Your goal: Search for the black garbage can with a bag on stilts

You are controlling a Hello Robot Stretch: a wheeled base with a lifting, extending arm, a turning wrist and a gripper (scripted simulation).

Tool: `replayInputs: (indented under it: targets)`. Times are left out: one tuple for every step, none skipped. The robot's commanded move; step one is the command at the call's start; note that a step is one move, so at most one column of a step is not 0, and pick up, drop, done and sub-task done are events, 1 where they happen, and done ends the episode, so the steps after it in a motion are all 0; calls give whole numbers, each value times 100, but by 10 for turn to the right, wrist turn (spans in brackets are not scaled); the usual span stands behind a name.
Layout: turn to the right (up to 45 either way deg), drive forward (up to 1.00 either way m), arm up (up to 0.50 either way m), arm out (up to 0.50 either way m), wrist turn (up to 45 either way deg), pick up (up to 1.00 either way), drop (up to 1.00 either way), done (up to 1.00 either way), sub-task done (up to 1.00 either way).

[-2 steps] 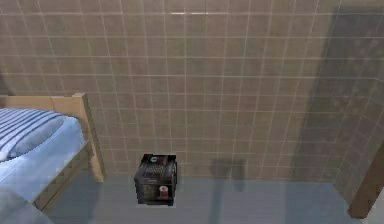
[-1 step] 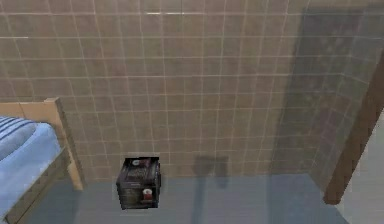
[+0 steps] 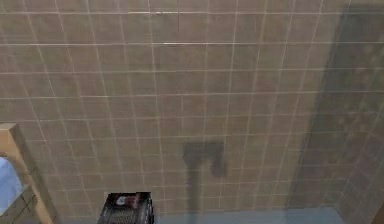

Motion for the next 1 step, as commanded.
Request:
replayInputs:
  targets:
    - [270, 0, 0, 0, 0, 0, 0, 0, 0]
